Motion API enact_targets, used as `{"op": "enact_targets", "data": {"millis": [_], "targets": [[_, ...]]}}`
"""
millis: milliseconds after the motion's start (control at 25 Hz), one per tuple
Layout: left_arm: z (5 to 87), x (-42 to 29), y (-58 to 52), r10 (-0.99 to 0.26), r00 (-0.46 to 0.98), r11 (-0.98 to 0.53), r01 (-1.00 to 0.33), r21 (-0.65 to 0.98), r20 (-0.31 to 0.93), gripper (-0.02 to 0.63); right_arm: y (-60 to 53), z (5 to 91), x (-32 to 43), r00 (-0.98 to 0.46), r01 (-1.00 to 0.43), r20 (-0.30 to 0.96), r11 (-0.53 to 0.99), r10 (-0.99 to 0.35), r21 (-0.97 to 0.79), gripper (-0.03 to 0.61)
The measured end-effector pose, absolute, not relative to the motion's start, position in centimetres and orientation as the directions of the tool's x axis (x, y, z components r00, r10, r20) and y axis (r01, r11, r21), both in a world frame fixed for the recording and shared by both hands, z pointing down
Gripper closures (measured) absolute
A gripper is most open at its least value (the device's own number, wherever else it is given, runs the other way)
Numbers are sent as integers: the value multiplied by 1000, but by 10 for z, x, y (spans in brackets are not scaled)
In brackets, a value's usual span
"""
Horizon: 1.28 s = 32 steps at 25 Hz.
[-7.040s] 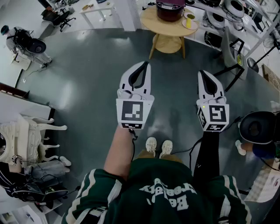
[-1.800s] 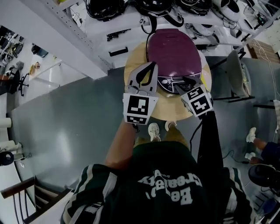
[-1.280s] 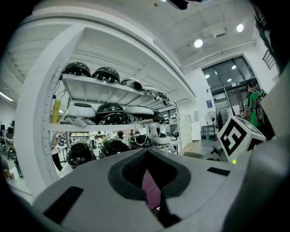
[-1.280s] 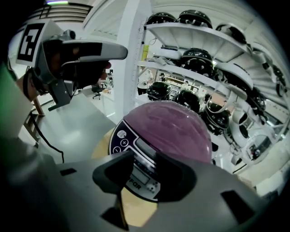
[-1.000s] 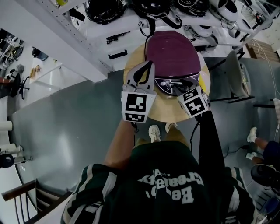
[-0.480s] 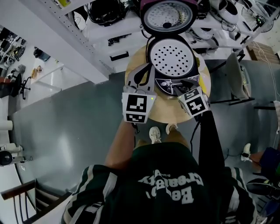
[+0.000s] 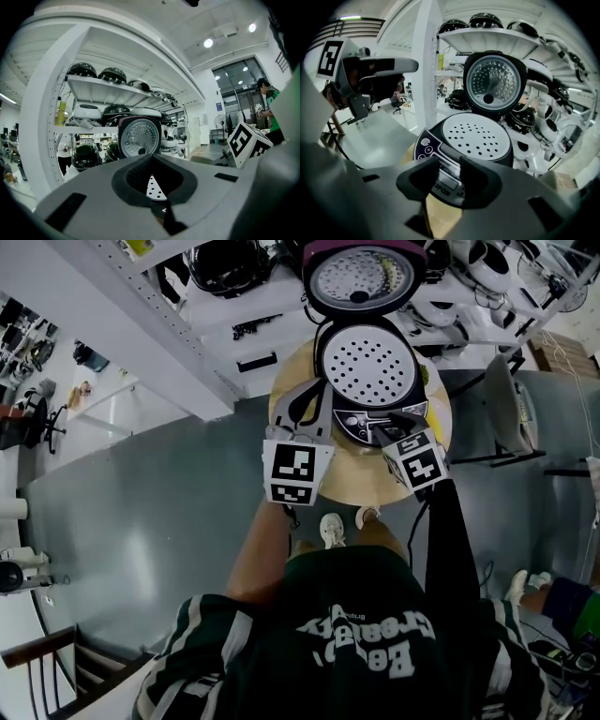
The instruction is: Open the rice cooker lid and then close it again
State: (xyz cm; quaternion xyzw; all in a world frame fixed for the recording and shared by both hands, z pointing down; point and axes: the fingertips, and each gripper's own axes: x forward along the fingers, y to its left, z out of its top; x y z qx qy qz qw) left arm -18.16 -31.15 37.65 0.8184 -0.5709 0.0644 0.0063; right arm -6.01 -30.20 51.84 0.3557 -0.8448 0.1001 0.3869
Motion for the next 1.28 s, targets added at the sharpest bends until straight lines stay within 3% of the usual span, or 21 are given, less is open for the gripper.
{"op": "enact_targets", "data": {"millis": [360,600,760,1040,1120,1280], "targets": [[372,-182,-315,-936,335,-343,-937,-67,112,617,-301,511,-63,-519,-684,673,729,-526,42,399],[373,-189,-323,-944,309,-317,-947,-59,115,617,-312,500,-57,-566,-650,651,759,-507,26,445],[374,-194,-334,-951,287,-295,-954,-60,118,617,-353,446,-48,-611,-670,538,741,-581,39,423],[369,-201,-355,-963,248,-256,-964,-66,109,617,-452,303,-55,-657,-689,307,714,-688,125,456],[368,-203,-359,-965,238,-246,-967,-70,109,617,-480,268,-61,-662,-705,264,703,-701,98,476],[368,-210,-366,-970,212,-222,-972,-82,116,617,-532,225,-82,-657,-716,237,691,-716,103,441]]}}
